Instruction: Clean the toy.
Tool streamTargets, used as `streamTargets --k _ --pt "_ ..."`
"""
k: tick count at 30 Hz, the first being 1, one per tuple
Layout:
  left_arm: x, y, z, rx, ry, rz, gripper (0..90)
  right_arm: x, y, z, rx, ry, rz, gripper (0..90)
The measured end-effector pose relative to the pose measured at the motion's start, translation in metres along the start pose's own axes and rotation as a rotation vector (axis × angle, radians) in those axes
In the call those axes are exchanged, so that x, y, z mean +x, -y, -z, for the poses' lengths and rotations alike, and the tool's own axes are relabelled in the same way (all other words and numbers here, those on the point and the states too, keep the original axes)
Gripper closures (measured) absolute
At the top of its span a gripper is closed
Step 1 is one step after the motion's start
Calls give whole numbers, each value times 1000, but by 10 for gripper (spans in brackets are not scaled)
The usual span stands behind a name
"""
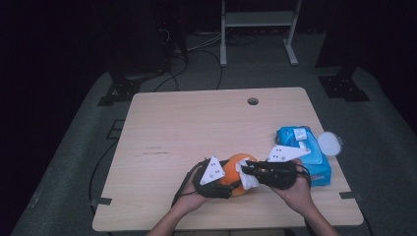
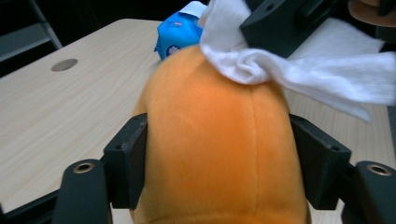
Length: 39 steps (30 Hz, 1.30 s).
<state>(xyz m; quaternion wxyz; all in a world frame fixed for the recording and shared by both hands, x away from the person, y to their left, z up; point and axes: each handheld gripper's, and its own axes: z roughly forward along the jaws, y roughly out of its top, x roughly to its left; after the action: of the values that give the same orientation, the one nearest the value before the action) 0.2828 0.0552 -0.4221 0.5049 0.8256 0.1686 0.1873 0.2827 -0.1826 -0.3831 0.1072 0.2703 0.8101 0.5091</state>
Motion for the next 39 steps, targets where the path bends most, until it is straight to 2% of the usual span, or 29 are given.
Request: streamTargets --k 2,3,4,6,7,8,10,11,12,14,15,16,17,18,19,22,24,25,27,28,31,32,33,34,35,36,37,38,39 --pt "2 0 1 10 -3 1 306 -11 6 -1 10 25 -43 770" --pt "3 1 1 18 1 5 290 -26 14 -2 35 50 -103 770" --pt "5 4 -2 16 0 22 278 -31 18 -3 33 46 -142 770" --pt "5 5 -4 14 -3 30 265 -32 19 -3 29 44 -156 770" --pt "6 5 -4 16 -5 32 252 -29 17 -3 30 44 -150 770" --pt "6 7 -6 5 -10 47 224 -20 11 -4 0 -16 -151 770" --pt "7 8 -8 3 -6 56 208 -15 9 -5 -2 -31 -134 770" --pt "6 8 -8 1 2 63 188 -8 6 -7 2 -35 -105 769" --pt "6 7 -8 8 16 66 114 0 5 -13 20 -18 -58 767" --pt "7 7 -6 4 15 67 106 1 6 -14 25 -9 -51 767" --pt "8 8 -5 0 18 73 104 -2 7 -14 24 -3 -57 766" --pt "10 9 -4 -1 20 81 106 -13 11 -11 16 17 -96 765" --pt "10 9 -4 -1 20 81 115 -13 11 -11 16 17 -96 765" --pt "10 9 -5 9 20 76 136 -23 16 -8 20 43 -131 765" --pt "10 10 -6 5 20 75 136 -23 16 -8 20 43 -131 765" --pt "9 11 -8 11 29 66 157 -34 22 -7 19 41 -199 765" --pt "7 12 -10 17 34 67 157 -32 21 -7 21 37 -204 765" --pt "7 13 -11 15 35 64 157 -26 18 -8 21 36 -187 764" --pt "5 14 -11 14 40 47 156 -17 13 -9 7 -1 -168 764" --pt "5 12 -10 26 38 37 135 -7 8 -11 13 3 -110 763" --pt "8 11 -7 30 33 46 117 -5 7 -12 17 20 -83 760" --pt "9 10 -6 27 32 54 116 -7 9 -12 20 25 -90 758" --pt "11 12 -6 31 34 51 137 -19 14 -11 22 33 -128 758" --pt "11 12 -6 31 34 51 156 -19 14 -11 22 33 -128 758" --pt "11 12 -6 30 36 45 156 -26 17 -11 25 37 -155 758" --pt "11 13 -6 31 39 46 171 -37 25 -11 38 64 -184 758" --pt "11 13 -6 30 40 45 171 -37 25 -11 38 64 -184 758" --pt "12 14 -6 28 45 47 172 -47 30 -11 55 95 -196 758" --pt "12 14 -6 28 45 47 172 -47 30 -11 55 95 -196 758"
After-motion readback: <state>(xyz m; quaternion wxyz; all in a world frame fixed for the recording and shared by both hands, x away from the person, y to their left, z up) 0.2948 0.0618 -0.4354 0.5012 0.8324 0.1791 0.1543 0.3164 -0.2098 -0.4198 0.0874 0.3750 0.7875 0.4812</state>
